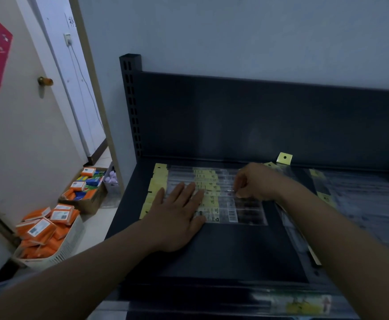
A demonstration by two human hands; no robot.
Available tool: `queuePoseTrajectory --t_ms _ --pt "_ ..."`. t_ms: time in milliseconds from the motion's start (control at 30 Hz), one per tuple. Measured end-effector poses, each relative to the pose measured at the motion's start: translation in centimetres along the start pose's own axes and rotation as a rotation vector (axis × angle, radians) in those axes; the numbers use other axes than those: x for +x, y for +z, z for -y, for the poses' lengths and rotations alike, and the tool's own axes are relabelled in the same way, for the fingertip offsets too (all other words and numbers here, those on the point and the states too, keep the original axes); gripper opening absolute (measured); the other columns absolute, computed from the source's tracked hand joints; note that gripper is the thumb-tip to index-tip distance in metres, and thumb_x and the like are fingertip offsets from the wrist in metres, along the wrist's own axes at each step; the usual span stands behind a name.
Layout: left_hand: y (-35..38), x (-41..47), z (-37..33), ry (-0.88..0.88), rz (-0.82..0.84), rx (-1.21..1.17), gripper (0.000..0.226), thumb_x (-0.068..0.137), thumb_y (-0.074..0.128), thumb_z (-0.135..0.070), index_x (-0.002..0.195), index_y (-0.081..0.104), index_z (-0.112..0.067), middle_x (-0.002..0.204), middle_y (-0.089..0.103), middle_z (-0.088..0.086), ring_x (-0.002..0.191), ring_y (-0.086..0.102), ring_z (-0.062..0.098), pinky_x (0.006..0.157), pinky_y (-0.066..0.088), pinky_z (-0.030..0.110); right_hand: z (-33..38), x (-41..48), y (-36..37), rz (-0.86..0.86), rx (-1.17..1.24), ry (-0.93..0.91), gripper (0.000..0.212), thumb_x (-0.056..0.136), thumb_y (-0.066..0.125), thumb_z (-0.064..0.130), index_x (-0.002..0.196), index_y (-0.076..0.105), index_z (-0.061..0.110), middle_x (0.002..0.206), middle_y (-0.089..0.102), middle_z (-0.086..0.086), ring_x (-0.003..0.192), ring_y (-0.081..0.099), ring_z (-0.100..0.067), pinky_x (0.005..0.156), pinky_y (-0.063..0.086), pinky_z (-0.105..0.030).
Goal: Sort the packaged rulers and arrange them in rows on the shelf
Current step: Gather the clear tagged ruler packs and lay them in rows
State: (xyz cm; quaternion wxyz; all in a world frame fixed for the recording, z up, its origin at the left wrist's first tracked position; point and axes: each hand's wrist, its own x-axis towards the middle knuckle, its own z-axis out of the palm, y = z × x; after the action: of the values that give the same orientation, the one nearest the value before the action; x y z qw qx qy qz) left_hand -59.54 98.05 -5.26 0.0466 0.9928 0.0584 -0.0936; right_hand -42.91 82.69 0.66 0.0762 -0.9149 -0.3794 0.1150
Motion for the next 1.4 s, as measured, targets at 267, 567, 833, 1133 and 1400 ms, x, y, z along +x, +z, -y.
queuePoseTrajectory --t_ms 267,567,833,1133,1400 --pt "0.0 -0.1 -0.1 -0.011 0.001 0.018 0.062 0.099 0.009 -0.055 0.149 -0.019 -0.032 0.157 -0.027 -0.006 0.144 -0.027 0.015 0.118 -0.011 0.049 -0.3 0.6 0.2 0.080 0.052 0.034 0.010 0.084 0.064 0.014 0.088 0.071 0.008 0.088 0.068 -0.005 0.083 0.059 -0.014 0.070 0.046 -0.024" --pt "0.5 -0.5 -0.2 -0.013 -0.100 0.028 0.080 0.077 -0.014 -0.069 0.148 -0.023 -0.034 0.153 -0.037 -0.003 0.140 -0.034 0.017 0.118 -0.011 0.048 -0.7 -0.6 -0.7 -0.150 0.111 -0.011 0.011 0.092 0.048 0.014 0.082 0.053 0.017 0.082 0.060 0.000 0.077 0.056 -0.019 0.063 0.041 -0.028" --pt "-0.5 0.2 0.0 -0.047 -0.024 0.018 0.062 0.098 0.009 -0.057 0.150 -0.017 -0.034 0.157 -0.027 -0.001 0.144 -0.027 0.019 0.118 -0.013 0.047 -3.5 -1.8 -0.1 -0.422 0.391 -0.013 0.020 0.092 0.047 0.009 0.077 0.045 0.022 0.077 0.058 0.001 0.066 0.051 -0.013 0.060 0.041 -0.025" --pt "-1.5 0.6 -0.6 -0.031 -0.205 -0.127 0.091 0.080 -0.001 -0.071 0.152 -0.014 -0.017 0.162 -0.010 0.003 0.148 -0.011 0.017 0.120 -0.006 0.038 -5.9 -6.8 0.2 -0.438 0.791 -0.001 0.022 0.088 0.057 -0.005 0.093 0.054 0.016 0.084 0.059 0.000 0.077 0.055 -0.010 0.072 0.046 -0.023" --pt "-5.4 1.7 -12.6 0.194 -0.449 -0.982 0.052 0.086 0.068 -0.032 0.130 0.040 -0.033 0.105 0.063 -0.010 0.085 0.063 -0.001 0.071 0.047 0.011 -13.4 -15.8 -1.8 -0.347 0.791 0.018 0.012 0.088 0.054 -0.010 0.094 0.060 -0.001 0.085 0.060 -0.010 0.082 0.056 -0.013 0.078 0.045 -0.027"
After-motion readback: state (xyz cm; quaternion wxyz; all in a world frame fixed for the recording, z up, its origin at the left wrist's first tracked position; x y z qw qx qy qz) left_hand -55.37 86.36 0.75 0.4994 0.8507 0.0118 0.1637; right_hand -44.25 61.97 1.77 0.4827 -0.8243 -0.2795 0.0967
